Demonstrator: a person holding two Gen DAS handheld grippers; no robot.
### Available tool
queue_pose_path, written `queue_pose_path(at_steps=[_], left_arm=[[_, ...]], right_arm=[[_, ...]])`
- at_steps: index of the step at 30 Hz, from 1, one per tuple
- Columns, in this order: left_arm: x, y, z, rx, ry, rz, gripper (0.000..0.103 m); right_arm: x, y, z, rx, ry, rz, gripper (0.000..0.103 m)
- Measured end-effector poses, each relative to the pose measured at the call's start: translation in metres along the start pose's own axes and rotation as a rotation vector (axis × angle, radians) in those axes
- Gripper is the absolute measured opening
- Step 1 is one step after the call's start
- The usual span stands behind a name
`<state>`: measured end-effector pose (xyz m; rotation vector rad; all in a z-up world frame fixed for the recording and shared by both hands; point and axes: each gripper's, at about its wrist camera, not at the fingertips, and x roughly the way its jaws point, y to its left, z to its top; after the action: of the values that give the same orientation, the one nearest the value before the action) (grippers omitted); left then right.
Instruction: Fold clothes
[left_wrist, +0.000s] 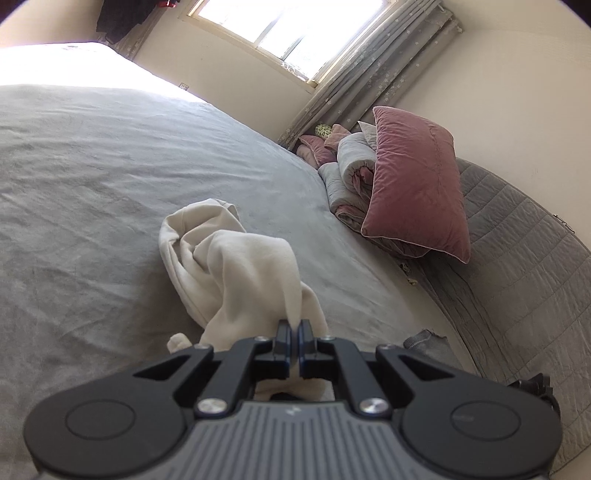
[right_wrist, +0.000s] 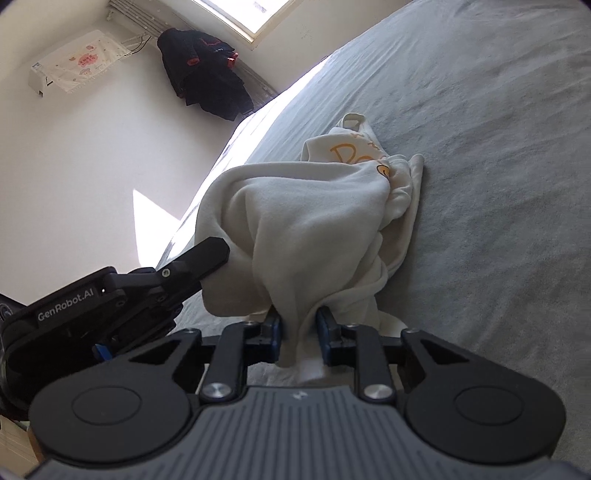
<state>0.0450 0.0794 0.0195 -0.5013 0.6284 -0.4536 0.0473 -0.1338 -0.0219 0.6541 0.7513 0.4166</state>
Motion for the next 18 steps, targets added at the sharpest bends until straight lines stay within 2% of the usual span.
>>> queue_pose_path(at_steps=[5, 10, 14, 18], left_arm=[[-0.006, 0.001, 0.005, 0.035, -0.021, 0.048, 0.003], [-0.023, 0.004, 0.015, 0.09, -0.084, 0.12, 0.003], [-0.029, 0.008, 0.017, 0.095, -0.078, 0.106, 0.004], [-0.034, 0.005, 0.019, 0.097, -0.025, 0.061, 0.003]], right_arm=[[-0.015, 0.01, 0.004, -0.127, -0.093, -0.135, 0.011], [-0.036, 0.009, 0.02, -0.213, -0.216, -0.242, 0.01], [-0.049, 0.004, 0.032, -0.234, -0.246, -0.223, 0.009], [-0.051, 0.009, 0.037, -0.265, -0.191, -0.215, 0.009]])
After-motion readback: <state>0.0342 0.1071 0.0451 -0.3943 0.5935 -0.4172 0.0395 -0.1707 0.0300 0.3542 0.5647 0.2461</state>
